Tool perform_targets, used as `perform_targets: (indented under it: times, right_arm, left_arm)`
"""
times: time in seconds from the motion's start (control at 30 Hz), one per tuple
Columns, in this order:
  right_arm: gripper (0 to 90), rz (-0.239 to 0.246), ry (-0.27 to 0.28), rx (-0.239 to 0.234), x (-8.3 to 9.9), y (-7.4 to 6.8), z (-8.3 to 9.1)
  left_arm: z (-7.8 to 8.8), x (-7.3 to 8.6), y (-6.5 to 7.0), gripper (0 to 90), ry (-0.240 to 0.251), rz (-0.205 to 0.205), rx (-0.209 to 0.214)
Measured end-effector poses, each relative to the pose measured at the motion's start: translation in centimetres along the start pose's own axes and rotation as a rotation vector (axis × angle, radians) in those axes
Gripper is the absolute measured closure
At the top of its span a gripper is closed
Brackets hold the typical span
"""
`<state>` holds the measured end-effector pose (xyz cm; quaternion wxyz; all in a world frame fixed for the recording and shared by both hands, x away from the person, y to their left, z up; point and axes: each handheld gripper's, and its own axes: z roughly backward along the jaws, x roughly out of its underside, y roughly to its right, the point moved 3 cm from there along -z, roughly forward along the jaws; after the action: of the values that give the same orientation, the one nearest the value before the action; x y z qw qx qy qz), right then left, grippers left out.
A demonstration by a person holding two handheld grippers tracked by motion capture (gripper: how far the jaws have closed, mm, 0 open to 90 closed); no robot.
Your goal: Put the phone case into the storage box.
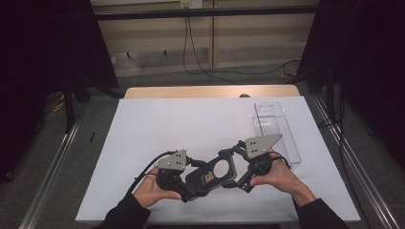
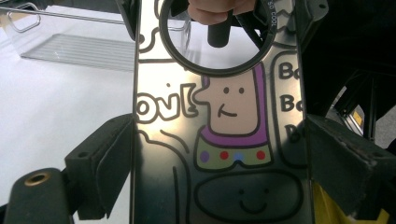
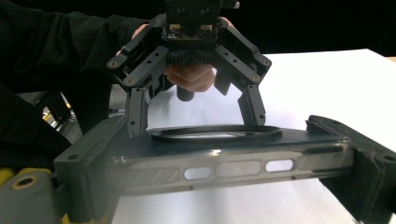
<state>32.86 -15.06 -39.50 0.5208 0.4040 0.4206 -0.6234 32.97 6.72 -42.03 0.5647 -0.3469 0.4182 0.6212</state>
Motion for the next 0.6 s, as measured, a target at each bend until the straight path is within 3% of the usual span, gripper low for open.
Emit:
perform_targets:
  times: [0.23, 0.6]
  right_arm:
    - [10.5, -0.055, 0.000, -0.012, 0.00, 0.03, 0.15]
    - [12.1, -0.104, -0.007, 0.011, -0.03, 0.13, -0.04]
  left_arm:
    - [-0.18, 0.13, -0.04, 12.2, -0.002, 0.005, -0.004]
    - [-0.24, 0.42, -0.37, 9.6, 0.012, 0.035, -0.035]
